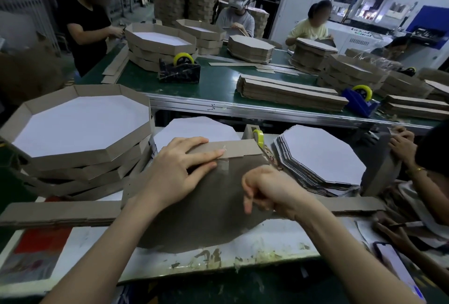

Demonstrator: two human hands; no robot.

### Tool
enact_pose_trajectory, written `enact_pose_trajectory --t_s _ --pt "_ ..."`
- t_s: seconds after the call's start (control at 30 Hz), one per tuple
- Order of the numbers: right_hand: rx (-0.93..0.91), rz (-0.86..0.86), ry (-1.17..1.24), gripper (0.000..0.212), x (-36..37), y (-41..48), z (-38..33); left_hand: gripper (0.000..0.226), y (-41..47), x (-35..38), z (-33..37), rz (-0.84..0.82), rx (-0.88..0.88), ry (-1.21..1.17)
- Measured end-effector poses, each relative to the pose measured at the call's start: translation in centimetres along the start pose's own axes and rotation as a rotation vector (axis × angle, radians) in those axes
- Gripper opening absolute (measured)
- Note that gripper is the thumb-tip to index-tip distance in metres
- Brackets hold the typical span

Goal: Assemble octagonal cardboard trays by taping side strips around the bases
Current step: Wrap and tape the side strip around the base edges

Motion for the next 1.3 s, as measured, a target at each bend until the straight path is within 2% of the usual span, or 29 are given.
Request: enact_pose_trajectory --t_s 0.07,0.13,0.2,0.23,0.27,0.33,0.43,0.57,0.67,0.87,1.13,1.23,1.3 --pt "-0.159 0.145 0.1 0.04 -0.8 0.1 -1.1 0.03 -0.1 0.1 0.4 -0.027 0.022 0.008" --pt "-0.394 0.35 0.054 0.039 -2.1 0.0 -3.0 0.028 -0.3 0.3 0.9 -0.044 0.041 0.021" --pt "-0.608 0.557 -0.223 0.028 -2.7 0.0 -4.8 0.03 -0.3 0.3 1.0 -0.042 0.036 0.015" --pt "-0.654 0.612 -0.431 0.023 -2.4 0.1 -5.3 0.03 -0.4 0.2 0.9 -0.044 0.032 0.011" --pt "-0.657 0.621 -0.625 0.024 -2.1 0.5 -5.4 0.031 -0.4 0.1 0.9 -0.049 0.03 0.01" --pt "-0.611 0.543 -0.83 0.028 -1.7 1.5 -5.0 0.03 -0.6 0.0 0.8 -0.059 0.031 0.012" --pt "-0.627 0.455 -0.903 0.028 -1.0 1.9 -4.9 0.03 -0.5 0.0 0.9 -0.051 0.028 0.015" --pt "-0.688 0.507 -0.955 0.027 -0.7 1.4 -5.1 0.03 -0.6 0.1 0.8 -0.044 0.02 0.011" --pt "-0.696 0.507 -0.92 0.022 -0.5 1.0 -5.2 0.029 -0.6 0.2 0.6 -0.028 0.02 -0.004" --pt "-0.623 0.457 -0.682 0.017 -0.6 1.6 -5.3 0.031 -0.6 0.5 0.6 -0.017 0.014 -0.01" --pt "-0.599 0.41 -0.63 0.011 -1.1 2.0 -5.5 0.03 -0.7 0.3 0.7 -0.015 0.028 -0.011" --pt "-0.628 0.401 -0.627 0.01 -1.4 1.9 -5.5 0.027 -0.8 0.4 0.6 0.005 0.023 -0.008" --pt "-0.738 0.411 -0.635 0.012 -1.4 1.2 -5.4 0.03 -0.7 0.4 0.4 0.011 0.004 -0.023"
Point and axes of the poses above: each hand's wrist, its own y-axis towards the middle knuckle, its own x-axis out of the palm, z = x × y, the point moved 4 cm from there along y, towards the middle knuckle, and after that the axes turned 9 degrees about z, right-handed, at the moved point
